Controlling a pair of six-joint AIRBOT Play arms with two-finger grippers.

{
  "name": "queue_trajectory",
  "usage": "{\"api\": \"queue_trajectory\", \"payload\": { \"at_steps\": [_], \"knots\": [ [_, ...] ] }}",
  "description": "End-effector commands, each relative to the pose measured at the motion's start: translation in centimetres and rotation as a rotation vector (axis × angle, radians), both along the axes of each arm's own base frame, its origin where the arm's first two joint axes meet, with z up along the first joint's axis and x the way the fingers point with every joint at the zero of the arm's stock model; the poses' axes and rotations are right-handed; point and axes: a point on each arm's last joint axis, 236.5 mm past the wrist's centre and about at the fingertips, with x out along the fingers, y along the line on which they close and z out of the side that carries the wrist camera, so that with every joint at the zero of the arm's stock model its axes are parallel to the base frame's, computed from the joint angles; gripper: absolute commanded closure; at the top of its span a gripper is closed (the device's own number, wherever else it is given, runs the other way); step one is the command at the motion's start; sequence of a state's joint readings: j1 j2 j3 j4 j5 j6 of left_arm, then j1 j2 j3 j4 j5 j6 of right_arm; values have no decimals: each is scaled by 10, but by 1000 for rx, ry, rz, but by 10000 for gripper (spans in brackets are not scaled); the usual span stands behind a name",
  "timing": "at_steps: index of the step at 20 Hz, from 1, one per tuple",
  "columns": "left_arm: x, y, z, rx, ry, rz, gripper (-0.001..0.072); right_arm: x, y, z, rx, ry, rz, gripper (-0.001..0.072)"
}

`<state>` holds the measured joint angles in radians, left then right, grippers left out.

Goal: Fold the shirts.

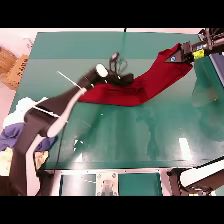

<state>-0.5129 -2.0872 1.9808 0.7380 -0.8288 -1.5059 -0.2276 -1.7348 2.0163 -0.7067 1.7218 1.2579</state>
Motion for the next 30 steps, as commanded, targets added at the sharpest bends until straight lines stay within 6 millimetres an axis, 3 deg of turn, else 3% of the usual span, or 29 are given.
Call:
{"api": "queue_trajectory", "payload": {
  "at_steps": [1,3,6,7,9,12,14,15,16,18,20,21,24,27,28,30],
  "knots": [
    [-4,91,45,162,1,-127,682,-5,31,2,9,26,29,696],
    [-3,164,68,273,10,-98,682,-5,73,2,22,23,62,696],
    [-8,278,83,505,51,4,682,-3,161,-12,63,9,79,696],
    [-10,314,86,586,65,52,682,-1,192,-21,79,-5,73,696],
    [-12,365,91,678,88,131,681,5,260,-53,110,-39,31,696],
    [-12,392,88,681,119,177,681,1,364,-122,141,-91,-83,679],
    [-15,395,77,684,145,175,682,-9,413,-151,165,-139,-128,378],
    [-17,395,70,684,161,170,682,-9,420,-154,170,-155,-144,387],
    [-19,395,65,687,172,161,681,-1,413,-151,179,-148,-171,386],
    [-21,395,62,689,184,153,681,27,370,-134,185,-114,-220,386],
    [-24,396,62,694,194,148,681,53,306,-117,169,-68,-246,387],
    [-24,396,61,695,194,149,682,64,267,-112,145,-49,-259,426],
    [-24,396,61,695,194,150,682,74,153,-107,50,24,-295,418],
    [-24,396,61,694,197,153,681,53,63,-141,-53,184,-324,183],
    [-24,396,61,695,196,153,681,45,48,-157,-60,231,-339,169],
    [-24,396,61,693,198,157,682,25,41,-193,-65,317,-353,129]
  ]
}}
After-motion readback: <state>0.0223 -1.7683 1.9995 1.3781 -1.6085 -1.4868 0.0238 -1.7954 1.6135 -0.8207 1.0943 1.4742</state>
